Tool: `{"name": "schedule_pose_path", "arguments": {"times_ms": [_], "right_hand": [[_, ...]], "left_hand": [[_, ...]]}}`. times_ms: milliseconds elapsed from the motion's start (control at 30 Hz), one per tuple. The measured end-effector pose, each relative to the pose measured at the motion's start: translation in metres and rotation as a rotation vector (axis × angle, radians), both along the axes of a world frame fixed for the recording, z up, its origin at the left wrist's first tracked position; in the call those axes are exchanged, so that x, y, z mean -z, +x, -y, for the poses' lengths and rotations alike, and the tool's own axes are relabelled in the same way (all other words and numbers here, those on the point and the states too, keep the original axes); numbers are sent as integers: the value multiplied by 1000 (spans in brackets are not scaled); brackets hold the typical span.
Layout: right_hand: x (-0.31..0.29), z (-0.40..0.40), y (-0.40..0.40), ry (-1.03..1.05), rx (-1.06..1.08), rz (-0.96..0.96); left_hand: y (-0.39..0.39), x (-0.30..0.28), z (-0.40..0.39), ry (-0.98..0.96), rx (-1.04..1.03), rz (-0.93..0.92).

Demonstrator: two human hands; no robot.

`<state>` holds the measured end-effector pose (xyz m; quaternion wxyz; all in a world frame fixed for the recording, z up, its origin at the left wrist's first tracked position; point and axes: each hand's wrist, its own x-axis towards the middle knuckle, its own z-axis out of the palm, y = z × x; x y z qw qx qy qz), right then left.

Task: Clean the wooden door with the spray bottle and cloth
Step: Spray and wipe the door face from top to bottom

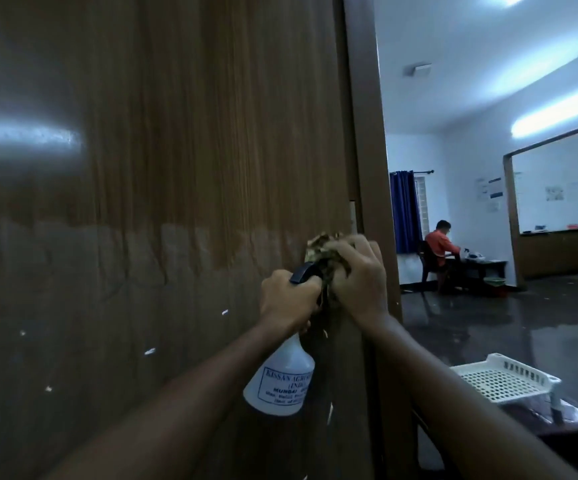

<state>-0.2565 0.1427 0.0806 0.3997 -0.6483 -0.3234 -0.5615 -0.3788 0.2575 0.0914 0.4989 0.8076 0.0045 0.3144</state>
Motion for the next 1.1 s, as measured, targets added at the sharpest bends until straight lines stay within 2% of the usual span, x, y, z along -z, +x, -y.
{"name": "schedule_pose_path", "arguments": {"times_ms": [100,167,233,300,367,433,533,633,700,800,867,933,1033,1100], "right_hand": [[-59,-4,1,93,1,10],[-61,-11,-3,136,9,10],[-24,-14,-9,120,-3,8],[28,-15,-19,10,-33,45],[49,-12,-26,-81,-43,65],[16,-12,-25,-126,-58,84],[-58,-28,-24,-60,-21,81],[-61,-45,-26,42,-28,22],[-18,-48,-31,-30,-65,50],[35,-39,-37,-244,-96,133],[26,-30,-37,-369,-106,160],[-10,-27,-38,-427,-89,211],[-65,-38,-39,-222,-64,127],[-74,-55,-39,-79,-63,58]], "left_hand": [[-6,-17,-2,43,-1,-51],[-10,-30,-8,45,-12,-32],[-13,-38,-11,30,-48,5],[-17,-40,-14,42,-101,32],[-23,-38,-18,60,-117,24],[-29,-37,-25,70,-100,27],[-34,-35,-37,81,-106,45],[-38,-29,-48,105,-130,65],[-38,-24,-54,125,-167,100],[-38,-23,-58,158,-227,131],[-38,-22,-58,173,-225,130],[-39,-24,-57,182,-226,142],[-39,-29,-52,172,-220,165],[-38,-36,-50,160,-227,168]]}}
